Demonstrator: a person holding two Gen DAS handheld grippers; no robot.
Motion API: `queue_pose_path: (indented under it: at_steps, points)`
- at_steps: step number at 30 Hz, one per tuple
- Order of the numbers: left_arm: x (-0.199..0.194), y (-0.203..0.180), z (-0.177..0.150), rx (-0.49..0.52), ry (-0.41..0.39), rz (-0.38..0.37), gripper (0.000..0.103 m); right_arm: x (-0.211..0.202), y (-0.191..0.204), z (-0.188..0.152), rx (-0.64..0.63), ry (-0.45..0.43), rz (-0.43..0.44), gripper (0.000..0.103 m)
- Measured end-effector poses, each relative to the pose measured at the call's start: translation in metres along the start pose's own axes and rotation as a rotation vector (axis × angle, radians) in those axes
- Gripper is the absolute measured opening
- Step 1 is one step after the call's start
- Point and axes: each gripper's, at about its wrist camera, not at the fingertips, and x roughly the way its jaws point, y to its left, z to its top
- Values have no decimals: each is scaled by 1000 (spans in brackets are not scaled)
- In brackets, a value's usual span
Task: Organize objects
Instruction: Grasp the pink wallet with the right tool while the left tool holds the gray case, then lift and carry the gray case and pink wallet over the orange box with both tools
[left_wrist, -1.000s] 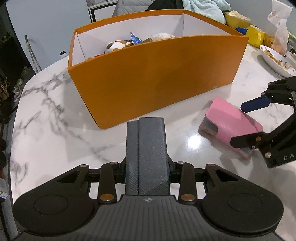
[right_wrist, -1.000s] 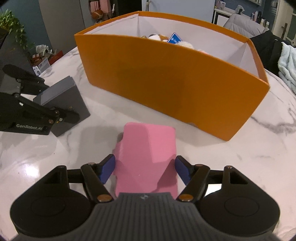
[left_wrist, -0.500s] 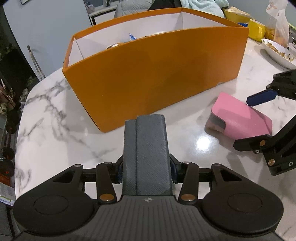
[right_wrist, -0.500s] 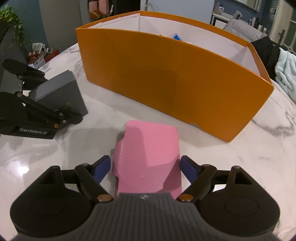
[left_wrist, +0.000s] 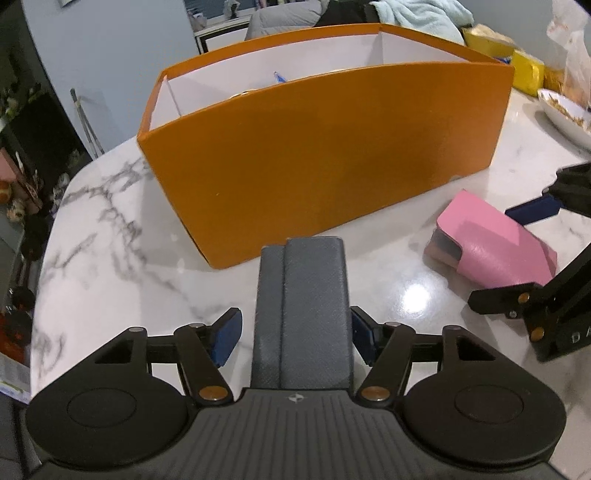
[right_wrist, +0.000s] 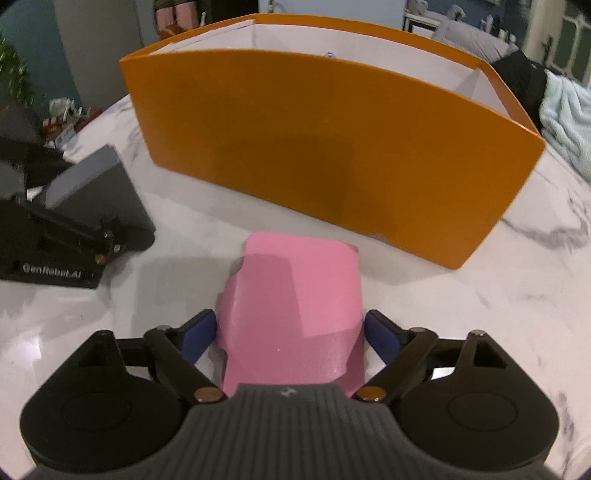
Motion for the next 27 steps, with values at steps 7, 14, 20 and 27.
queue_pose_path:
  at_steps: [7,14,20,27]
  points:
    - [-5,-7,0,45,7,-32,40,3,3,3,-9,-1,4,88]
    - [-7,-10,0,70,17,-42,39,1,-1,5,-34,20,19,81]
    - [-13,-13,2,81,-3,-52,39,-8,2,3,-97,26,7,80]
    - [-49,-24,15,111,-111,-67,39,-43,1,8,-153,-63,-4,79]
